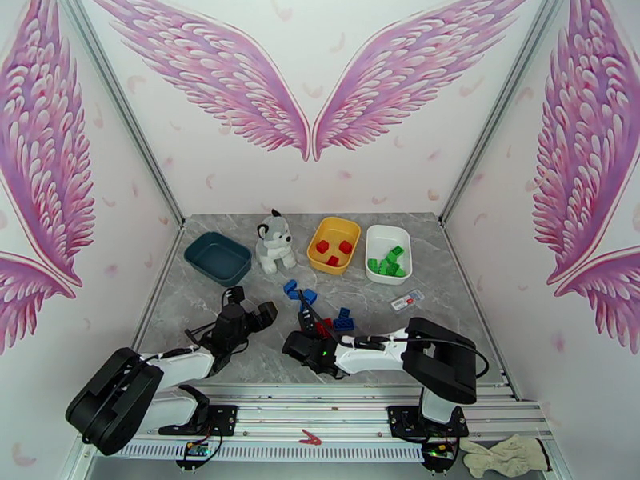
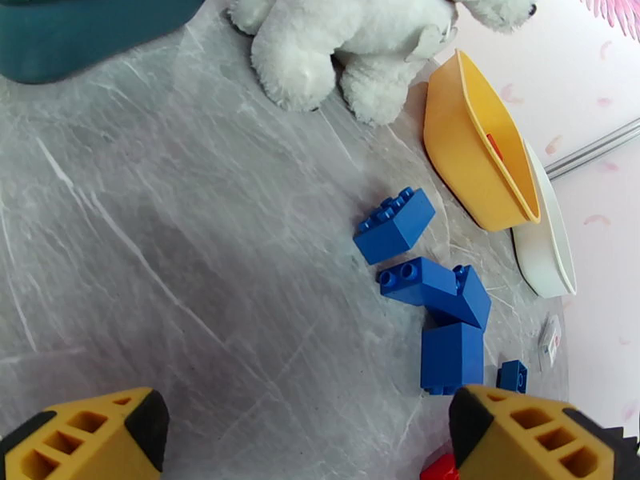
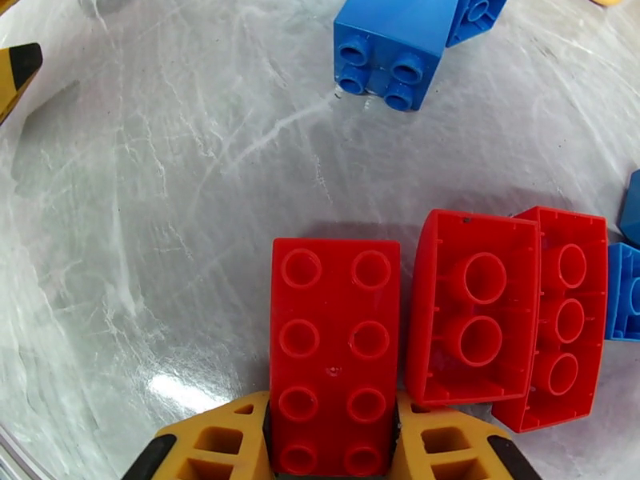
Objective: Sort the legos into containers by color
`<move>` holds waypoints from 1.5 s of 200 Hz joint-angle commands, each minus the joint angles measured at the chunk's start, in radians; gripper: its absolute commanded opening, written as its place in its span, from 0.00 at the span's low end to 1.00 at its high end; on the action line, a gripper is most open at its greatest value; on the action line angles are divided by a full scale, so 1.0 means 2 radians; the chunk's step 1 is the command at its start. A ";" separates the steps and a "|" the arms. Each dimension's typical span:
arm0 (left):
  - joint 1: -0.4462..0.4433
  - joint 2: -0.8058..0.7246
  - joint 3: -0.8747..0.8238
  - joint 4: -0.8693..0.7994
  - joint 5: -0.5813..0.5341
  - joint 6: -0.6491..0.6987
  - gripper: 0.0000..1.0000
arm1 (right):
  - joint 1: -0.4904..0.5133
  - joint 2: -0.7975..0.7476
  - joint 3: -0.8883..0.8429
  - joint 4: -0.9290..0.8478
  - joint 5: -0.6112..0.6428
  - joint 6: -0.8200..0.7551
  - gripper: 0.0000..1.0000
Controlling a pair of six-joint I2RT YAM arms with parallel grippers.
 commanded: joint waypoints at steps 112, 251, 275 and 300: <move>-0.028 0.083 0.148 -0.003 0.067 -0.008 0.98 | -0.222 -0.120 0.034 0.029 -0.058 -0.089 0.27; -0.066 0.063 0.122 -0.009 0.024 0.011 0.95 | -0.347 0.130 0.355 -0.031 -0.121 -0.112 0.61; -0.069 0.040 0.111 -0.021 0.004 0.018 0.95 | -0.339 0.085 0.300 -0.002 -0.139 -0.120 0.65; -0.072 0.013 0.094 -0.039 -0.026 0.022 0.95 | -0.317 0.026 0.235 0.011 -0.146 -0.129 0.65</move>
